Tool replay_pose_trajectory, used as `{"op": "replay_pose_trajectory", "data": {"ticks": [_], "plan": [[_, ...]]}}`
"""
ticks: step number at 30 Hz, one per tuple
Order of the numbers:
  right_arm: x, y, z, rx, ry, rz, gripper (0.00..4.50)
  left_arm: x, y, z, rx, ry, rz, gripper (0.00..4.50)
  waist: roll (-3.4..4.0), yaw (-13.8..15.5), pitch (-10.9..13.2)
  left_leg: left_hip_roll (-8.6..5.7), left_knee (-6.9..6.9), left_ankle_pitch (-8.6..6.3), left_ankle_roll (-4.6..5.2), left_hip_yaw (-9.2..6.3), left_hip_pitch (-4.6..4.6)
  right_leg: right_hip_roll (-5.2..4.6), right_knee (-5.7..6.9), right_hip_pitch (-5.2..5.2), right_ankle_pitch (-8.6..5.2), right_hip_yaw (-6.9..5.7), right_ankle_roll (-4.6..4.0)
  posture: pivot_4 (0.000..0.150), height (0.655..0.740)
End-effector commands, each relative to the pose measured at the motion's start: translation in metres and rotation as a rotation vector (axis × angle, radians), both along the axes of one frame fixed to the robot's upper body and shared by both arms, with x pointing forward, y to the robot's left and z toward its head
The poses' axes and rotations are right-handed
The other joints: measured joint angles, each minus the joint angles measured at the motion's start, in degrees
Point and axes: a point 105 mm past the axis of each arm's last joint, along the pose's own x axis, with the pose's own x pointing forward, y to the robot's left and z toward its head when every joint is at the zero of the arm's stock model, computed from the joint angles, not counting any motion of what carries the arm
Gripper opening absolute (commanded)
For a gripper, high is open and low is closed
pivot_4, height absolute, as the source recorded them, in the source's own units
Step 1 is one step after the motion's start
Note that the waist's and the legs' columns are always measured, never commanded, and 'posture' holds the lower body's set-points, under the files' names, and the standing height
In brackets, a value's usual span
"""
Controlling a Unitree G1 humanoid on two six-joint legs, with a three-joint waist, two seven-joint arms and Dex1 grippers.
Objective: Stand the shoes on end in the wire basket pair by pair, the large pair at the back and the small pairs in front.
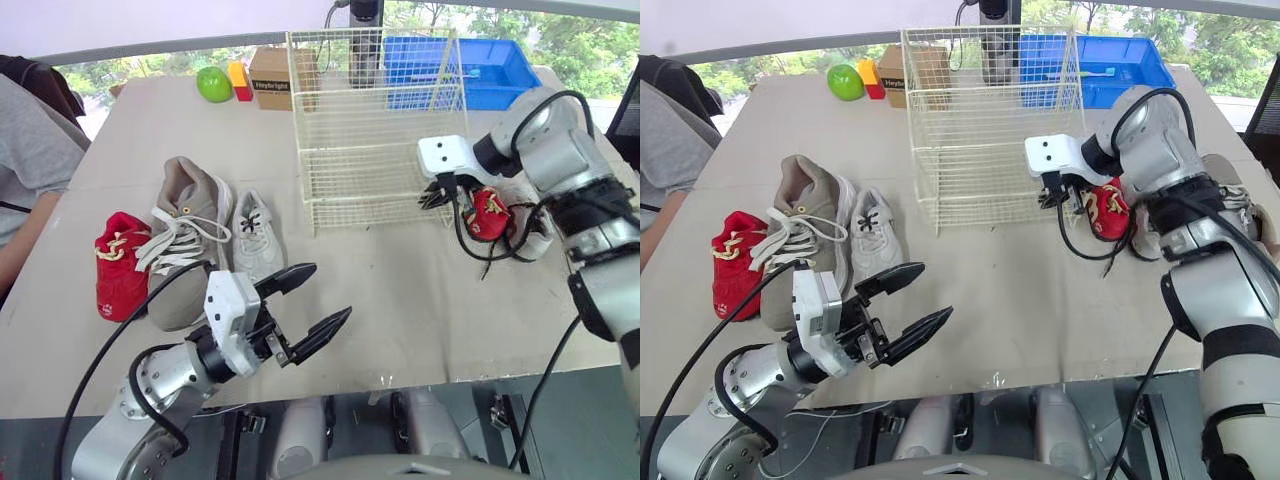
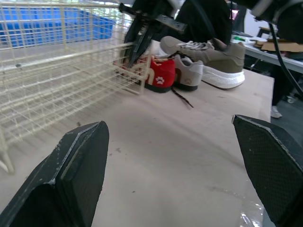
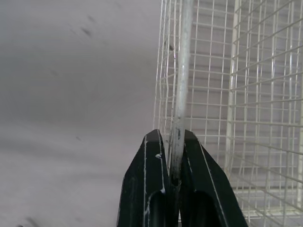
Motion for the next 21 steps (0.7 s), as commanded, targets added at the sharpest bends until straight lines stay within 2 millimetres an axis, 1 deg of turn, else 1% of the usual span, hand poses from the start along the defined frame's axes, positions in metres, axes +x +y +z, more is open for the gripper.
{"op": "replay_pose_trajectory", "data": {"ticks": [1, 3, 7, 9, 12, 17, 21], "plan": [[-0.023, 0.010, 0.012, 0.016, 0.036, 0.027, 0.04, -0.004, -0.003, 0.006, -0.008, -0.028, -0.013, 4.50, 0.00, 0.00, 0.00, 0.00, 0.01, 0.00, 0.00, 0.01, 0.01, -0.01, 0.01, 0.00, 0.00, 0.02, 0.00, 0.150, 0.7400], [-0.030, 0.011, 0.010, 0.006, 0.047, -0.022, 0.04, -0.005, -0.005, 0.006, -0.009, -0.024, -0.014, 4.50, 0.00, 0.04, 0.00, 0.01, 0.04, 0.00, 0.00, 0.01, 0.01, -0.02, 0.01, 0.00, -0.01, 0.02, -0.01, 0.150, 0.7400], [-0.044, 0.021, 0.005, 0.072, 0.074, -0.098, 0.04, -0.004, -0.010, 0.007, -0.012, -0.025, -0.016, 4.50, -0.01, 0.07, -0.01, 0.01, 0.05, 0.00, 0.00, 0.00, 0.00, -0.03, 0.01, 0.00, -0.01, 0.02, -0.02, 0.150, 0.7400], [-0.051, 0.018, 0.001, 0.089, 0.070, -0.153, 0.04, -0.004, -0.012, 0.008, -0.016, -0.027, -0.015, 4.50, -0.01, 0.19, -0.01, 0.00, 0.06, 0.00, 0.00, -0.01, -0.01, -0.04, 0.01, 0.00, -0.01, 0.01, -0.02, 0.150, 0.7400], [-0.062, 0.019, 0.002, 0.131, 0.082, -0.211, 0.04, -0.003, -0.014, 0.008, -0.024, -0.026, -0.009, 4.50, -0.02, 0.20, -0.02, 0.01, 0.07, 0.00, 0.00, -0.02, -0.01, -0.07, 0.01, 0.01, -0.01, 0.01, -0.02, 0.150, 0.7400], [-0.074, 0.023, 0.007, 0.164, 0.090, -0.268, 0.04, -0.001, -0.015, 0.010, -0.032, -0.028, -0.001, 4.50, -0.02, 0.13, -0.01, -0.02, 0.08, 0.00, 0.00, -0.02, -0.01, -0.06, 0.01, 0.00, -0.01, 0.01, -0.02, 0.150, 0.7400], [-0.078, 0.021, 0.001, 0.153, 0.085, -0.305, 0.04, 0.000, -0.011, 0.008, -0.030, -0.027, 0.008, 4.50, -0.03, 0.16, -0.02, -0.02, 0.08, 0.00, 0.00, -0.02, -0.02, -0.07, 0.00, 0.00, -0.01, 0.01, -0.02, 0.150, 0.7400]]}}
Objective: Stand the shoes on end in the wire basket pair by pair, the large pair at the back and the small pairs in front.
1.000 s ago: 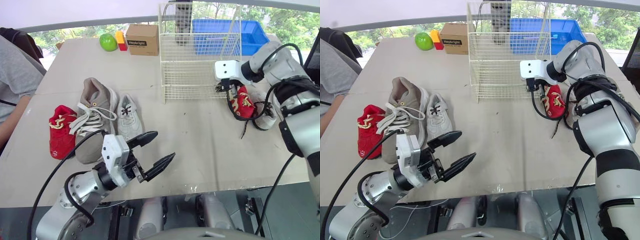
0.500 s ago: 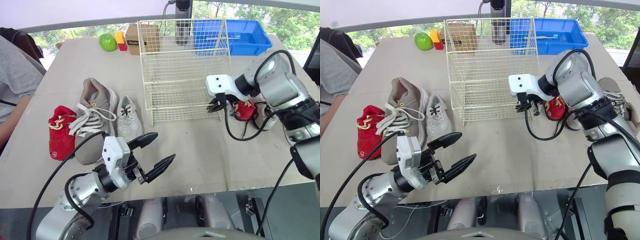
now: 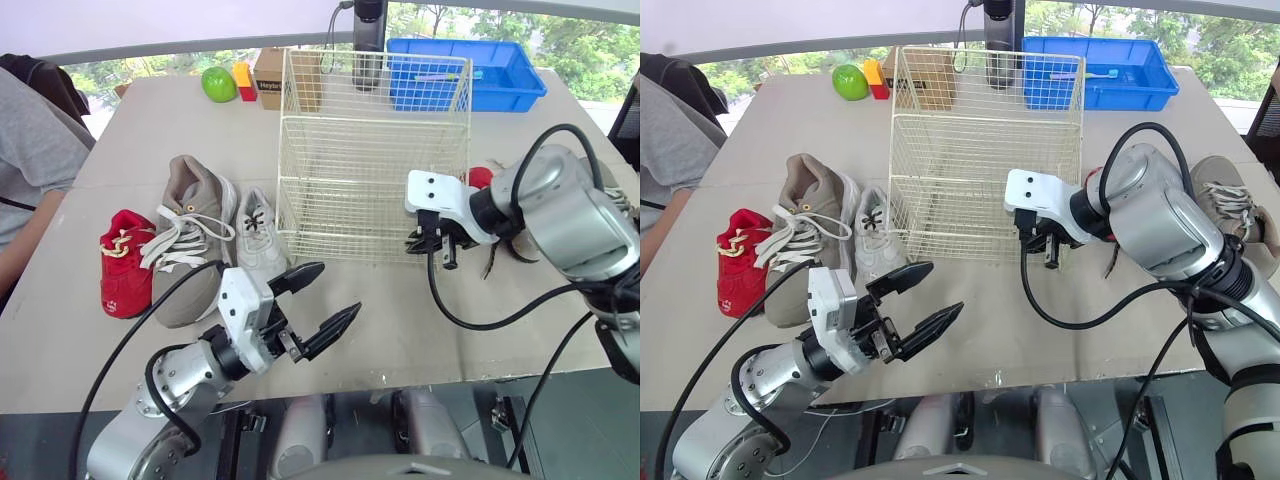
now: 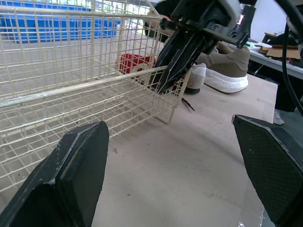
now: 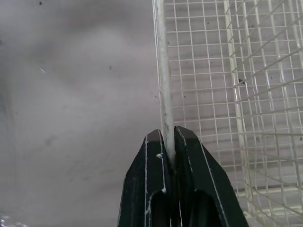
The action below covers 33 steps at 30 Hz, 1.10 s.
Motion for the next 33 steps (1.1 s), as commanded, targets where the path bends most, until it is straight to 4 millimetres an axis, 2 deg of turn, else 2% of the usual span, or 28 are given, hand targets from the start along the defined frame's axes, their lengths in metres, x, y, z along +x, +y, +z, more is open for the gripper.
{"op": "replay_pose_trajectory", "data": {"ticks": [1, 5, 9, 12, 13, 14, 16, 19, 21, 24, 27, 30, 32, 33], "plan": [[-0.005, 0.000, 0.008, 0.016, -0.040, -0.015, 0.04, -0.003, 0.002, 0.009, -0.003, -0.052, -0.007, 4.50, 0.00, -0.02, 0.00, 0.00, 0.00, 0.00, 0.00, 0.00, 0.00, 0.00, 0.00, 0.00, 0.00, 0.00, 0.00, 0.150, 0.7400], [0.000, -0.006, 0.004, 0.008, -0.069, -0.047, 0.04, -0.004, 0.005, 0.008, -0.001, -0.050, -0.001, 4.50, -0.03, 0.03, -0.02, -0.03, 0.00, 0.00, 0.00, 0.00, 0.00, 0.00, 0.00, 0.00, 0.00, -0.01, 0.00, 0.150, 0.7400], [-0.005, -0.002, 0.006, 0.065, -0.078, 0.046, 0.04, -0.005, 0.010, 0.004, 0.005, -0.045, 0.000, 4.50, -0.08, 0.02, -0.05, -0.04, 0.03, 0.00, 0.01, 0.01, 0.00, 0.00, -0.04, 0.03, -0.01, -0.01, 0.00, 0.150, 0.7400], [-0.005, -0.002, 0.009, 0.127, -0.092, 0.046, 0.88, -0.005, 0.014, 0.002, 0.012, -0.043, -0.004, 4.50, -0.08, -0.04, -0.05, -0.04, 0.04, 0.00, 0.01, 0.02, 0.00, 0.02, -0.05, 0.03, -0.01, 0.01, 0.01, 0.150, 0.7400], [-0.007, -0.004, 0.011, 0.162, -0.082, 0.027, 1.48, -0.005, 0.015, 0.002, 0.013, -0.042, -0.006, 4.50, -0.08, 0.00, -0.05, -0.04, 0.04, 0.00, 0.01, 0.01, 0.00, 0.06, -0.05, 0.03, -0.01, 0.01, 0.01, 0.150, 0.7400], [-0.009, -0.004, 0.014, 0.201, -0.073, 0.015, 1.76, -0.006, 0.016, 0.001, 0.014, -0.040, -0.010, 4.50, -0.08, 0.03, -0.05, -0.04, 0.05, 0.00, 0.01, 0.00, 0.00, 0.06, -0.04, 0.04, -0.01, -0.01, 0.01, 0.150, 0.7400], [-0.018, -0.005, 0.025, 0.316, -0.044, 0.005, 2.73, -0.007, 0.016, 0.000, 0.022, -0.037, -0.033, 4.50, -0.09, 0.05, -0.05, -0.03, 0.05, 0.00, 0.01, 0.00, 0.00, 0.06, -0.04, 0.04, -0.01, 0.00, 0.01, 0.150, 0.7400], [-0.024, -0.015, 0.044, 0.459, -0.102, -0.018, 4.30, -0.005, 0.017, 0.002, 0.019, -0.046, -0.047, 4.50, -0.11, 0.18, -0.06, -0.02, 0.05, 0.00, 0.01, 0.00, -0.01, 0.06, -0.04, 0.04, -0.01, 0.01, 0.01, 0.150, 0.7400], [-0.033, -0.023, 0.054, 0.566, -0.100, -0.043, 4.41, -0.005, 0.016, 0.003, 0.019, -0.042, -0.073, 4.50, -0.19, 0.25, -0.11, -0.01, 0.06, 0.00, 0.01, -0.01, 0.00, 0.06, -0.05, 0.08, -0.01, -0.02, 0.01, 0.150, 0.7400], [-0.035, -0.047, 0.067, 0.685, -0.245, -0.141, 4.41, -0.004, 0.010, 0.004, 0.013, -0.036, -0.127, 4.50, -0.22, 0.47, -0.12, -0.01, 0.08, 0.00, 0.01, -0.03, 0.01, 0.05, -0.06, 0.14, -0.01, -0.06, 0.01, 0.150, 0.7400], [-0.038, -0.073, 0.067, 0.762, -0.287, -0.285, 4.41, -0.002, 0.006, 0.007, 0.004, -0.033, -0.170, 4.50, -0.23, 0.72, -0.13, -0.04, 0.10, 0.00, 0.02, 0.00, 0.02, 0.06, -0.06, 0.17, -0.01, -0.02, 0.02, 0.150, 0.7400], [-0.042, -0.121, 0.059, 0.744, -0.439, -0.533, 4.41, 0.003, 0.002, 0.009, -0.006, -0.024, -0.232, 4.50, -0.27, 1.19, -0.18, -0.06, 0.11, 0.00, 0.02, 0.01, 0.02, 0.08, -0.06, 0.19, -0.01, -0.05, 0.02, 0.150, 0.7400], [-0.046, -0.147, 0.056, 0.734, -0.498, -0.660, 4.41, 0.006, 0.000, 0.010, -0.009, -0.019, -0.263, 4.50, -0.23, 1.56, -0.19, -0.10, 0.11, 0.01, 0.02, 0.07, -0.01, 0.13, -0.07, 0.21, -0.02, -0.06, 0.03, 0.150, 0.7400], [-0.047, -0.161, 0.051, 0.740, -0.472, -0.733, 4.41, 0.008, -0.001, 0.010, -0.012, -0.015, -0.282, 4.50, -0.22, 1.51, -0.19, -0.09, 0.12, 0.01, 0.02, 0.10, 0.01, 0.15, -0.06, 0.20, -0.03, -0.06, 0.04, 0.150, 0.7400]]}}
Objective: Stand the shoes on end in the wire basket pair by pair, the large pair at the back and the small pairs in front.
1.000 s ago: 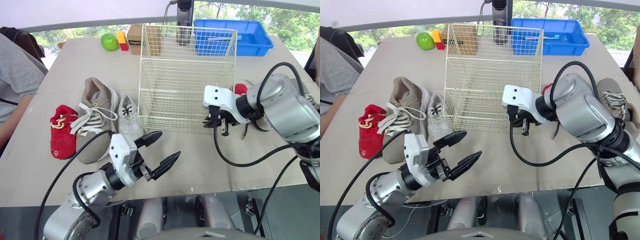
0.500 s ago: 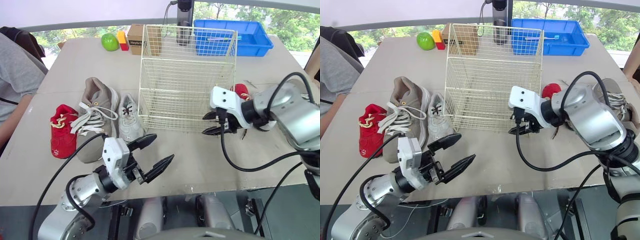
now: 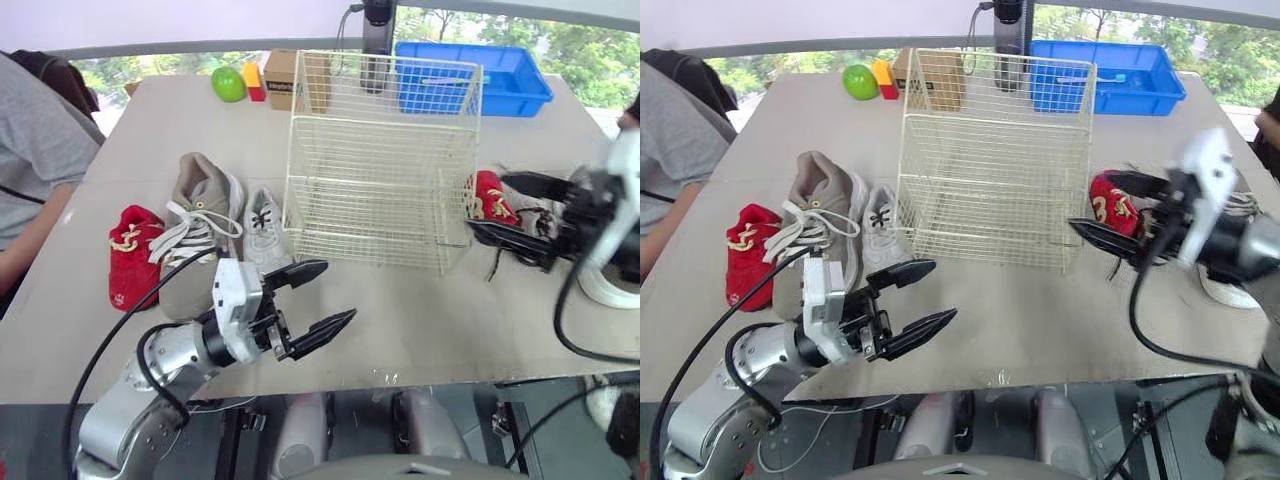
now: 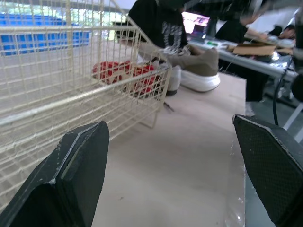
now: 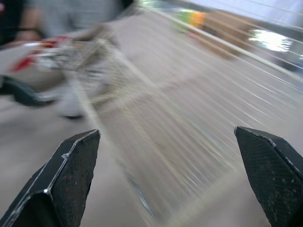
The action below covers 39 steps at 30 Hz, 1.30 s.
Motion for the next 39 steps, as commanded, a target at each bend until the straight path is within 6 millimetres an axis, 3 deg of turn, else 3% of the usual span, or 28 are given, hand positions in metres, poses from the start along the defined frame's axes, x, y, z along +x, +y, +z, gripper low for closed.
{"op": "replay_pose_trajectory", "data": {"ticks": [1, 5, 10, 16, 21, 26, 30, 33, 39], "plan": [[-0.009, -0.047, 0.008, 0.051, -0.017, -0.221, 4.41, 0.000, -0.005, 0.004, -0.016, 0.004, -0.078, 4.50, 0.02, -0.13, 0.00, 0.00, 0.00, 0.00, 0.00, 0.01, 0.00, 0.01, 0.00, 0.00, 0.00, 0.02, 0.00, 0.150, 0.7400], [-0.015, -0.095, -0.004, -0.046, 0.037, -0.476, 4.41, 0.006, -0.010, 0.004, -0.022, 0.008, -0.139, 4.50, 0.06, -0.25, -0.05, -0.01, 0.01, 0.01, 0.01, 0.01, 0.08, 0.04, 0.02, 0.02, 0.01, 0.14, -0.01, 0.150, 0.7400], [-0.021, -0.126, -0.027, -0.159, 0.101, -0.690, 4.41, 0.012, -0.016, 0.004, -0.027, 0.001, -0.182, 4.50, 0.12, -0.43, -0.08, 0.01, 0.01, 0.01, 0.01, -0.02, 0.07, 0.10, 0.02, 0.02, 0.00, 0.17, -0.01, 0.150, 0.7400], [-0.027, -0.140, -0.052, -0.090, 0.135, -0.853, 4.41, 0.016, -0.026, 0.009, -0.035, -0.009, -0.225, 4.50, 0.11, -0.27, -0.10, 0.01, 0.03, 0.01, 0.01, -0.05, 0.05, 0.12, 0.02, 0.02, 0.00, 0.17, 0.00, 0.150, 0.7400], [-0.025, -0.143, -0.059, -0.058, 0.134, -0.885, 4.41, 0.013, -0.030, 0.018, -0.048, -0.030, -0.249, 4.50, 0.13, -0.33, -0.11, 0.01, 0.03, 0.01, 0.01, -0.08, 0.06, 0.13, 0.02, 0.02, 0.01, 0.23, 0.00, 0.150, 0.7400], [-0.004, -0.147, -0.074, 0.030, 0.165, -0.901, 4.41, 0.012, -0.034, 0.030, -0.085, -0.055, -0.267, 4.50, 0.13, -0.38, -0.12, 0.01, 0.04, 0.01, 0.02, -0.06, 0.07, 0.13, 0.02, 0.02, 0.01, 0.25, 0.00, 0.150, 0.7400], [0.009, -0.162, -0.097, 0.086, 0.259, -0.953, 4.41, 0.000, -0.037, 0.047, -0.124, -0.093, -0.268, 4.50, 0.10, -0.88, -0.13, 0.00, 0.04, 0.01, 0.02, -0.07, 0.06, 0.14, 0.02, 0.02, 0.02, 0.32, 0.01, 0.150, 0.7400], [0.010, -0.167, -0.102, 0.116, 0.277, -0.944, 3.57, -0.010, -0.040, 0.056, -0.131, -0.104, -0.294, 4.50, 0.10, -1.05, -0.15, 0.01, 0.03, 0.01, 0.02, -0.08, 0.04, 0.15, 0.02, 0.02, 0.04, 0.31, 0.06, 0.150, 0.7400], [0.007, -0.164, -0.108, 0.102, 0.283, -0.905, 1.48, -0.004, -0.048, 0.068, -0.133, -0.102, -0.292, 4.50, -0.19, -1.02, -0.45, -0.02, 0.19, 0.02, 0.03, -0.08, 0.12, 0.27, 0.02, 0.23, 0.01, 0.31, 0.02, 0.150, 0.7400]]}}
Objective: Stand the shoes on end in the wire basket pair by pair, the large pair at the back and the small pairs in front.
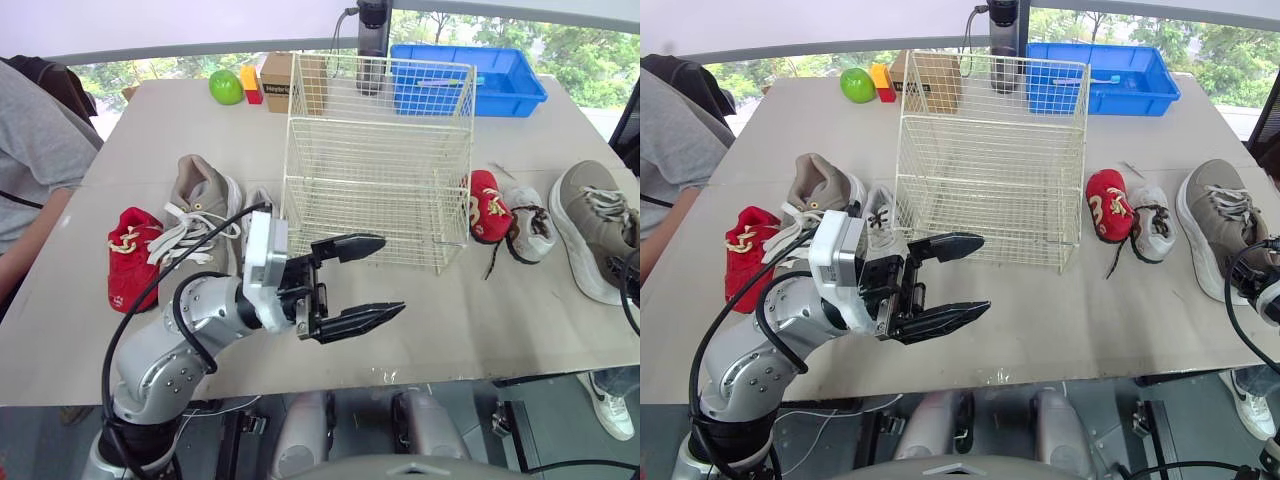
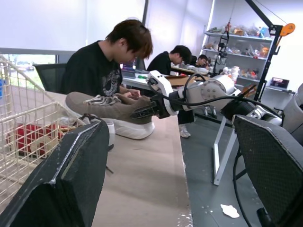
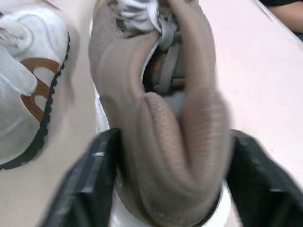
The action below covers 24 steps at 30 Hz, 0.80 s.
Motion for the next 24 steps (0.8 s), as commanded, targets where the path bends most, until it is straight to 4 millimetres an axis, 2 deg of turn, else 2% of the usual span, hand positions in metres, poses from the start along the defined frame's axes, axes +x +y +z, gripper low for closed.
{"op": "replay_pose_trajectory", "data": {"ticks": [1, 5, 7, 9, 11, 14, 18, 21, 24], "plan": [[-0.004, -0.002, 0.000, -0.026, -0.009, 0.012, 1.22, -0.002, -0.005, 0.011, -0.020, -0.018, -0.013, 4.50, -0.16, -0.07, -0.16, 0.00, 0.01, 0.00, 0.00, 0.00, 0.01, 0.00, 0.00, 0.03, 0.00, 0.00, 0.00, 0.150, 0.7400], [-0.004, 0.000, 0.017, -0.090, -0.063, 0.055, 0.05, 0.001, -0.006, 0.013, -0.026, -0.009, -0.016, 4.50, -0.26, -0.19, -0.29, 0.00, 0.04, 0.00, 0.00, -0.01, 0.00, 0.00, 0.00, 0.05, 0.00, 0.03, 0.00, 0.150, 0.7400], [-0.006, -0.004, 0.032, -0.137, -0.103, 0.049, 0.02, 0.004, -0.006, 0.014, -0.029, -0.010, -0.015, 4.50, -0.22, -0.22, -0.28, 0.00, 0.04, -0.01, 0.00, -0.01, -0.01, 0.00, 0.00, 0.05, 0.00, 0.02, -0.01, 0.150, 0.7400], [-0.016, -0.005, 0.076, -0.330, -0.188, 0.073, 0.02, 0.010, -0.008, 0.019, -0.055, -0.004, -0.003, 4.50, 0.05, 0.12, -0.23, -0.01, 0.04, -0.01, 0.00, -0.01, -0.06, 0.00, 0.00, 0.02, 0.00, 0.02, 0.00, 0.150, 0.7400], [-0.025, 0.007, 0.116, -0.421, -0.281, 0.128, 0.02, 0.015, -0.011, 0.026, -0.090, 0.009, 0.003, 4.50, 0.67, 0.57, -0.16, -0.05, 0.04, 0.00, 0.00, 0.00, -0.13, -0.02, 0.00, -0.04, 0.00, 0.07, 0.02, 0.150, 0.7400], [-0.033, 0.029, 0.161, -0.468, -0.392, 0.227, 0.02, 0.022, -0.012, 0.032, -0.130, 0.027, 0.014, 4.50, 0.88, 0.19, -0.17, -0.06, 0.04, -0.01, 0.01, -0.01, -0.09, 0.00, 0.01, -0.13, 0.12, 0.27, 0.25, 0.150, 0.7400], [-0.033, 0.074, 0.212, -0.541, -0.515, 0.453, 0.02, 0.046, -0.007, 0.047, -0.231, 0.090, 0.108, 4.50, 0.80, -0.57, -0.16, 0.02, 0.00, -0.01, 0.01, 0.00, -0.07, 0.17, 0.02, -0.11, 0.12, 0.18, 0.23, 0.150, 0.7400], [-0.029, 0.110, 0.231, -0.559, -0.550, 0.643, 0.02, 0.074, 0.011, 0.067, -0.365, 0.167, 0.221, 4.50, 0.73, -0.58, -0.14, 0.04, 0.00, -0.01, 0.01, -0.04, -0.07, 0.23, 0.02, -0.10, 0.12, 0.20, 0.21, 0.150, 0.7400], [-0.028, 0.147, 0.232, -0.578, -0.479, 0.888, 0.02, 0.104, 0.054, 0.092, -0.525, 0.250, 0.342, 4.50, 0.71, -0.55, -0.10, 0.04, 0.01, -0.01, 0.01, -0.03, -0.12, 0.24, 0.02, -0.12, 0.13, 0.26, 0.21, 0.150, 0.7400]]}}
